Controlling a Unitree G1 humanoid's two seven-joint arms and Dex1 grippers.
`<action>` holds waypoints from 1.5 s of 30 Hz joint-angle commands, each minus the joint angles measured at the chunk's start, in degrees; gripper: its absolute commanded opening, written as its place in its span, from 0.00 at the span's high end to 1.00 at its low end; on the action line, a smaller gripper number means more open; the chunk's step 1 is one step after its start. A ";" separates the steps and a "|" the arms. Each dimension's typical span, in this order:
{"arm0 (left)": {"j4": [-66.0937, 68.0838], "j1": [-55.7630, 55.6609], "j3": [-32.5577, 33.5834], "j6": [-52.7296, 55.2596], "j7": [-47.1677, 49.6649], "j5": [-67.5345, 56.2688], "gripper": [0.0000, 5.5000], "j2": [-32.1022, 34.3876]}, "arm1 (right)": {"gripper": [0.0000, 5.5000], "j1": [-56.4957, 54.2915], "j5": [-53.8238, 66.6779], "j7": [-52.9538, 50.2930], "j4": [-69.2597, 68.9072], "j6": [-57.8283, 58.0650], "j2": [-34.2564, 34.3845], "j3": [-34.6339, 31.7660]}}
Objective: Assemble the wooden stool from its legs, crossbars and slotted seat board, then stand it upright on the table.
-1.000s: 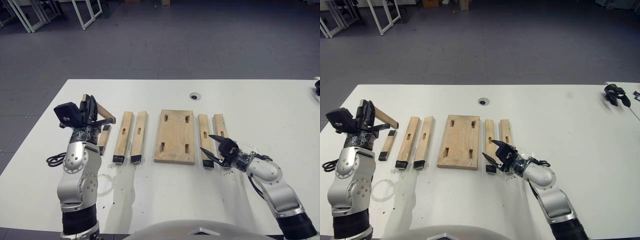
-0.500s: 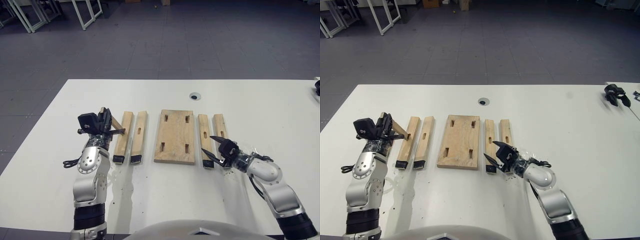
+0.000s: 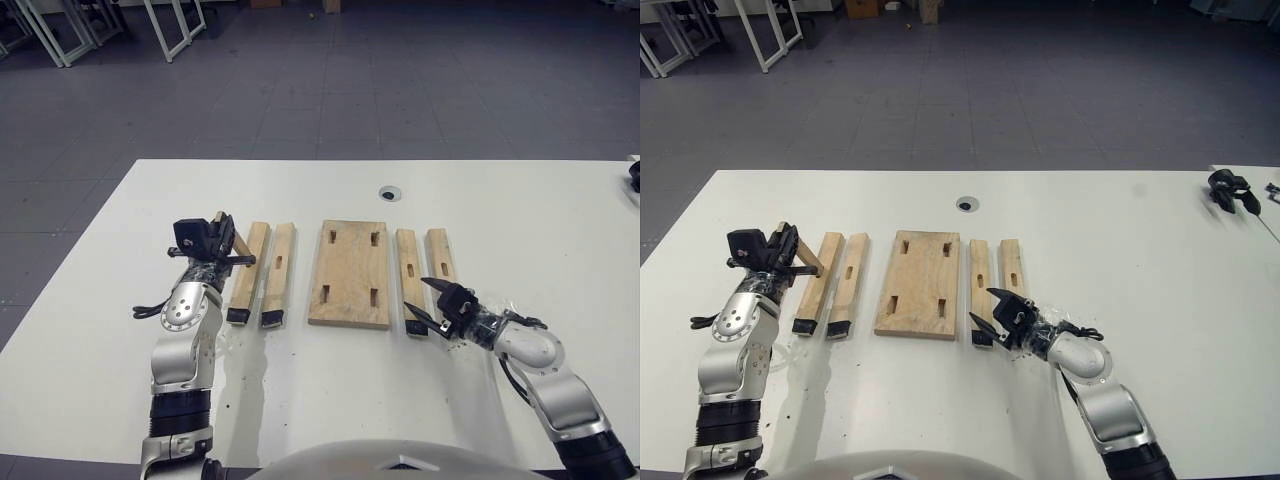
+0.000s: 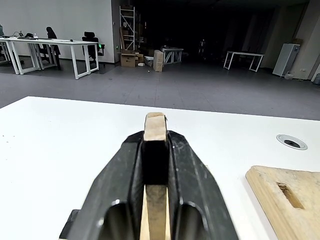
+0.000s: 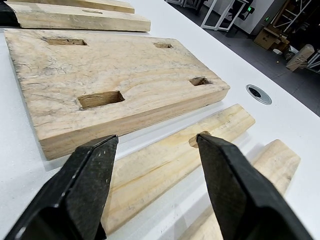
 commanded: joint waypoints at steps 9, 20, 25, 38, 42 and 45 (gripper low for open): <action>-13.54 -3.45 6.34 7.82 2.96 -2.42 0.70 1.61 | 0.48 0.05 -1.00 -1.50 -0.18 1.11 0.45 0.32; 5.79 -31.36 7.08 18.92 -1.26 -7.20 0.70 11.03 | 0.48 -0.29 -2.38 -3.24 0.06 1.24 1.45 1.11; 11.02 -20.94 2.74 23.32 -1.15 -5.48 0.70 6.27 | 0.48 -0.48 -2.78 -3.50 0.60 1.09 1.65 1.19; 2.34 -28.43 6.29 19.82 -2.79 -5.54 0.70 10.81 | 0.48 -0.08 -3.05 -3.80 0.80 0.99 1.38 1.08; -4.01 -26.62 9.55 22.73 -3.47 -5.87 0.70 14.61 | 0.48 -0.28 -3.08 -3.93 0.85 1.20 1.36 0.93; -13.02 -18.86 12.15 25.55 -2.22 -6.86 0.70 13.63 | 0.48 -0.28 -3.05 -3.91 0.86 1.35 1.18 0.72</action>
